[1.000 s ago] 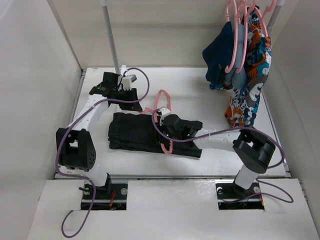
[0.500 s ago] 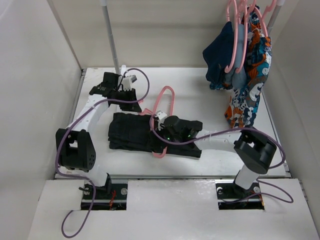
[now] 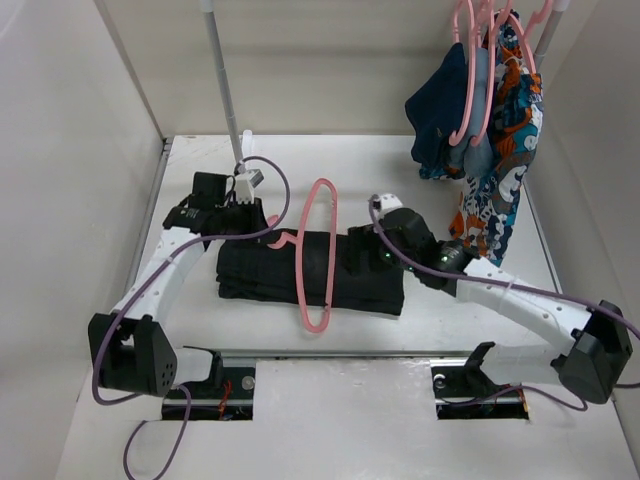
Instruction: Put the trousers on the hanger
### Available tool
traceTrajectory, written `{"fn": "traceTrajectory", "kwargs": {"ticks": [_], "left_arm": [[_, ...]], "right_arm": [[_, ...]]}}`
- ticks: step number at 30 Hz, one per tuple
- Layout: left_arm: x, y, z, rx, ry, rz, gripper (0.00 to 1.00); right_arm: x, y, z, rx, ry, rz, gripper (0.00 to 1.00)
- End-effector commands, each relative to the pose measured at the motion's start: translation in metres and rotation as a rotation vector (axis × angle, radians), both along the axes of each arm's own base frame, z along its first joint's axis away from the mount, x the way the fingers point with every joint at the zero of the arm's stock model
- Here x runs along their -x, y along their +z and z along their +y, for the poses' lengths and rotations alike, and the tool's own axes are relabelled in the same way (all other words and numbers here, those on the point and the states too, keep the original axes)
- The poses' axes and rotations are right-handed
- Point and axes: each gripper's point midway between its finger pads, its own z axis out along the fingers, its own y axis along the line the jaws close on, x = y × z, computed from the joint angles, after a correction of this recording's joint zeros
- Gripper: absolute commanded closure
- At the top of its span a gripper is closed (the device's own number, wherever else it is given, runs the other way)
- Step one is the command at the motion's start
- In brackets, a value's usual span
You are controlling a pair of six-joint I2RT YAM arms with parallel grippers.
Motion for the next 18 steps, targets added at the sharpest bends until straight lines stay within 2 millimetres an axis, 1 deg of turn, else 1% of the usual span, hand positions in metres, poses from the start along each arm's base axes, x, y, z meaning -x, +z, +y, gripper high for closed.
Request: {"fn": "traceTrajectory", "kwargs": {"ticks": [1, 2, 3, 4, 5, 6, 7, 8, 9, 11, 12, 13, 14, 15, 16, 17, 18], "left_arm": [[0.008, -0.008, 0.004, -0.018, 0.025, -0.02, 1.0], [0.007, -0.011, 0.005, -0.021, 0.038, -0.019, 1.0], [0.009, -0.012, 0.005, -0.021, 0.038, -0.019, 1.0], [0.009, -0.012, 0.005, -0.021, 0.038, -0.019, 1.0], [0.008, -0.012, 0.007, -0.031, 0.046, -0.021, 1.0], [0.007, -0.009, 0.004, -0.029, 0.035, -0.03, 1.0], [0.006, -0.014, 0.005, -0.038, 0.041, -0.018, 1.0], [0.007, -0.017, 0.002, -0.041, 0.03, -0.005, 1.0], [0.007, -0.018, 0.002, -0.041, 0.03, -0.005, 1.0], [0.004, -0.022, 0.001, -0.049, 0.023, 0.006, 1.0], [0.001, -0.017, 0.001, -0.046, 0.023, -0.006, 1.0], [0.001, -0.02, 0.001, -0.049, 0.023, 0.005, 1.0], [0.002, -0.021, -0.002, -0.053, 0.008, -0.001, 1.0], [0.002, -0.021, -0.002, -0.053, 0.008, -0.001, 1.0], [0.001, -0.023, -0.002, -0.055, 0.007, 0.008, 1.0], [0.001, -0.023, -0.002, -0.055, 0.007, 0.008, 1.0], [0.001, -0.023, -0.002, -0.055, 0.007, 0.008, 1.0]], "right_arm": [[0.012, -0.074, -0.077, 0.165, -0.258, 0.26, 0.0], [0.008, -0.081, -0.088, 0.137, -0.301, 0.301, 0.0], [0.015, -0.098, -0.099, 0.14, -0.322, 0.348, 0.0], [0.012, -0.1, -0.099, 0.1, -0.332, 0.348, 0.0], [0.012, -0.106, -0.101, 0.078, -0.346, 0.371, 0.0], [0.012, -0.11, -0.104, 0.056, -0.347, 0.392, 0.0], [0.013, -0.122, -0.104, 0.041, -0.353, 0.41, 0.0], [0.014, -0.128, -0.105, 0.035, -0.352, 0.423, 0.0], [0.017, -0.133, -0.101, 0.025, -0.332, 0.441, 0.0], [0.012, -0.144, -0.098, -0.009, -0.33, 0.457, 0.04], [0.013, -0.145, -0.091, -0.036, -0.299, 0.466, 0.06], [0.009, -0.142, -0.085, -0.057, -0.274, 0.45, 0.16], [0.006, -0.143, -0.08, -0.079, -0.258, 0.437, 0.23], [0.005, -0.142, -0.079, -0.086, -0.256, 0.428, 0.34], [0.003, -0.144, -0.082, -0.083, -0.267, 0.435, 0.48], [0.001, -0.144, -0.084, -0.08, -0.27, 0.43, 0.76], [0.0, -0.144, -0.086, -0.087, -0.273, 0.435, 0.91]]}}
